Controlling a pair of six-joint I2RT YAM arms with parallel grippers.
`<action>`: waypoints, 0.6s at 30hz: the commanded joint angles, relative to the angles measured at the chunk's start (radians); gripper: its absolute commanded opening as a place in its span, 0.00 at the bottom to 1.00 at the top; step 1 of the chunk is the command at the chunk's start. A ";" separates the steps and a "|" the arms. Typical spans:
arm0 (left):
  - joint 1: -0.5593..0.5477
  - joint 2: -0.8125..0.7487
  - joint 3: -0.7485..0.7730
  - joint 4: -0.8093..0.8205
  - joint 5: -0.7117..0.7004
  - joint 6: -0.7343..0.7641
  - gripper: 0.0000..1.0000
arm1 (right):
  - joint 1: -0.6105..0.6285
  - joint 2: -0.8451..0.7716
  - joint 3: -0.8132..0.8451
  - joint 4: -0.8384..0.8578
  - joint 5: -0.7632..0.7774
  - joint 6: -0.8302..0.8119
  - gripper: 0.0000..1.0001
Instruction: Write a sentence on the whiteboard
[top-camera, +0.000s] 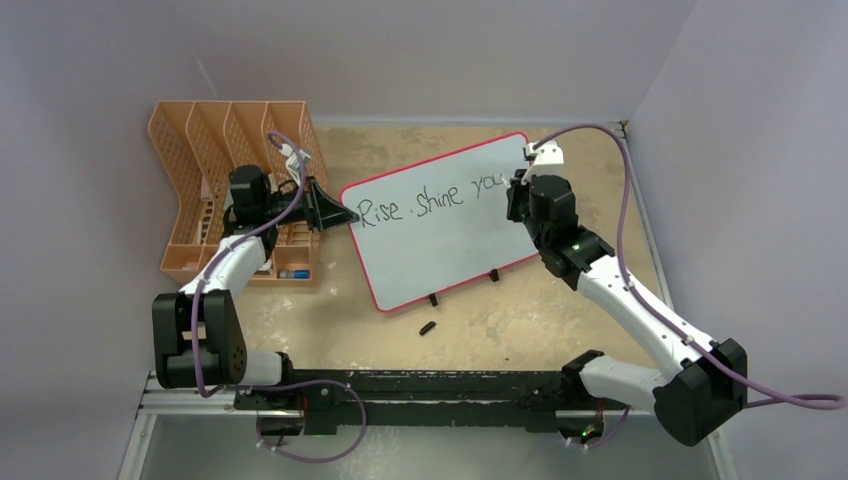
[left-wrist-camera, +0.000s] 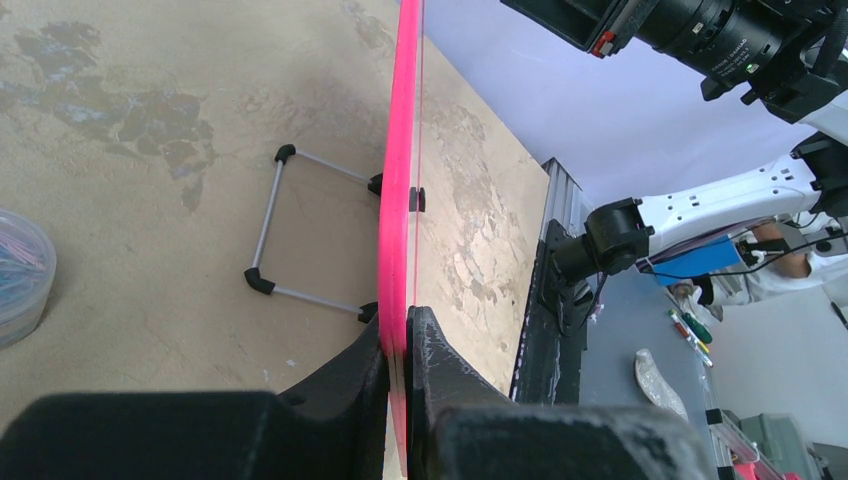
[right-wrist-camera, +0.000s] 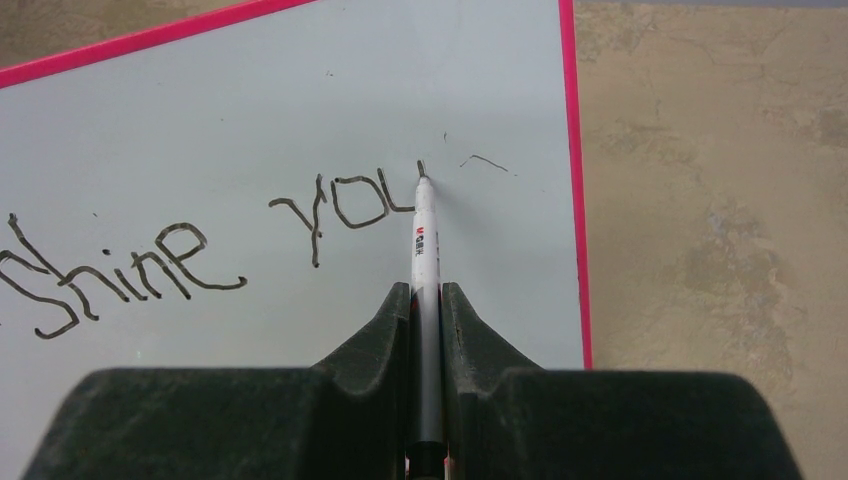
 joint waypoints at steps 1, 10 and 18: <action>0.003 -0.013 0.030 0.003 -0.018 0.036 0.00 | -0.004 -0.021 -0.012 -0.012 -0.009 0.017 0.00; 0.003 -0.013 0.030 0.003 -0.018 0.035 0.00 | -0.004 -0.027 -0.023 -0.026 0.001 0.021 0.00; 0.003 -0.013 0.030 0.003 -0.017 0.035 0.00 | -0.004 -0.028 -0.026 -0.035 0.027 0.025 0.00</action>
